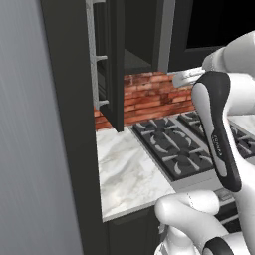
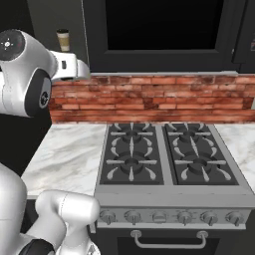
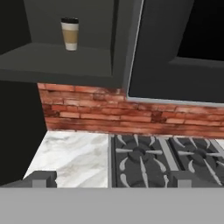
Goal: Sort all alcoholic drinks to one cabinet, and non-alcoholic drinks to the other.
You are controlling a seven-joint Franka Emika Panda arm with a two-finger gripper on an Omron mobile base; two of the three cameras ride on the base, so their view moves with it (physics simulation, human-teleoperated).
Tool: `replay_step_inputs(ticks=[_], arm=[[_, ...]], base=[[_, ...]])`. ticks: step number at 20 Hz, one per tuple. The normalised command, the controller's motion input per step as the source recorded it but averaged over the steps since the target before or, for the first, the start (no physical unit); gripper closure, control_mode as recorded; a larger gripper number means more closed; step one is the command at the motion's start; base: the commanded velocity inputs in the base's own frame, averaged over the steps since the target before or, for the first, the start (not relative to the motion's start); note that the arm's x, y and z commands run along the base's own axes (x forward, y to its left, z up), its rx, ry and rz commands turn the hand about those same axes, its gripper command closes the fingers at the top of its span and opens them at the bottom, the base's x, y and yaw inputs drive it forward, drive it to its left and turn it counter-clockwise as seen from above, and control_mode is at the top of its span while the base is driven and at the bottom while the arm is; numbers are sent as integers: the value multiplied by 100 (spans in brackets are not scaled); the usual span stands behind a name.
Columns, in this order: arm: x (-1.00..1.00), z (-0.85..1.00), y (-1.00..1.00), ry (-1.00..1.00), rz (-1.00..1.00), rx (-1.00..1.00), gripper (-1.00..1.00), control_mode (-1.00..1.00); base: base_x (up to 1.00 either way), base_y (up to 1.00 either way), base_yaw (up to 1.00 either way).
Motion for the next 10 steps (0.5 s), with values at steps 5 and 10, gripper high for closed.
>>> replay_step_inputs(ticks=[5,10], arm=[[-54,0,-24,0,-8,0,-100,-100],[-47,0,-5,0,-9,0,-100,-100]], base=[[0,0,0],[0,0,0]])
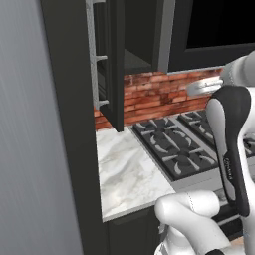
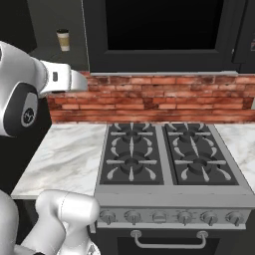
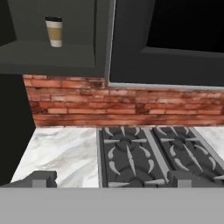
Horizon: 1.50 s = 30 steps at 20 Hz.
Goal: Sort all alcoholic drinks to one cabinet, and non-alcoholic drinks to the other.
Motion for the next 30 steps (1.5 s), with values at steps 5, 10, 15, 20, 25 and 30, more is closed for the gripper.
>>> replay_step_inputs(ticks=[5,10,15,20,25,30], arm=[[-44,0,0,-2,-8,0,-100,-100],[-38,0,0,-3,-7,0,-100,-100],[-27,0,0,-1,-3,0,-100,-100],[-12,0,0,0,0,0,-100,-100],[0,0,0,0,0,0,-100,-100],[0,0,0,2,0,0,-100,-100]], base=[[0,0,0],[0,0,0],[0,0,0],[0,0,0],[0,0,0],[0,0,0]])
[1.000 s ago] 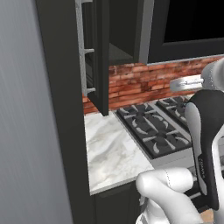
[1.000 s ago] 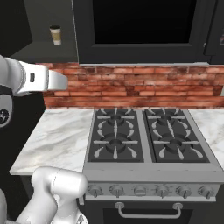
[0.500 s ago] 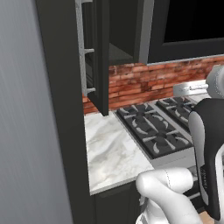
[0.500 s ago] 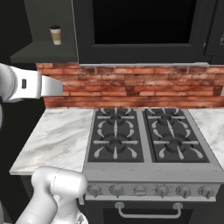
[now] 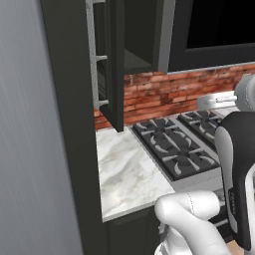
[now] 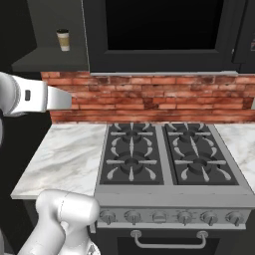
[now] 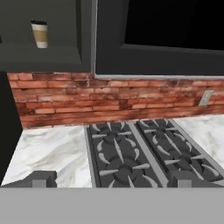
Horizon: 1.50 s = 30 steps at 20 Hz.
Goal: Sort all alcoholic drinks to one cabinet, and non-alcoholic drinks to the other.
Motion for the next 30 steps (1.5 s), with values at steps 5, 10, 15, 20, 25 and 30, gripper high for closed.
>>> replay_step_inputs(ticks=[5,10,15,20,25,30], arm=[[0,0,0,1,0,0,-100,100],[0,0,0,0,0,0,-100,100],[0,0,0,0,0,0,-100,100],[0,0,0,0,0,0,-100,100],[0,0,0,0,0,0,-100,100],[0,0,0,0,0,0,-100,100]], base=[[0,0,0],[-12,0,0],[-45,-19,-6],[-61,-35,-12],[-62,-40,-14],[-36,-47,-19]])
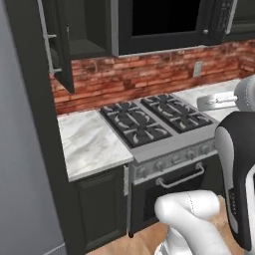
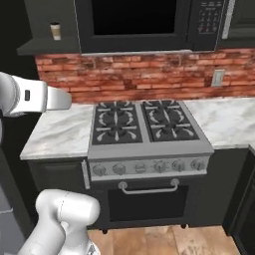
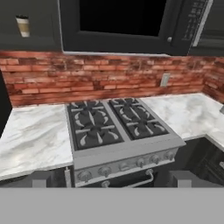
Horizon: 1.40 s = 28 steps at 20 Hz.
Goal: Sort all alcoholic drinks to one cabinet, and non-alcoholic drinks to the other.
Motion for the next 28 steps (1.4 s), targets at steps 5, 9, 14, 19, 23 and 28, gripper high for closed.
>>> replay_step_inputs(ticks=[5,9,14,19,23,28], arm=[[0,0,0,0,0,0,-100,100],[0,0,0,0,0,0,-100,100],[0,0,0,0,0,0,-100,100],[0,0,0,0,0,0,-100,100],[0,0,0,0,0,0,-100,100],[0,0,0,0,0,0,-100,100]], base=[[-3,-47,-29],[0,-43,-35],[0,-41,-36],[0,-39,-36],[0,-38,-36],[0,-43,-35]])
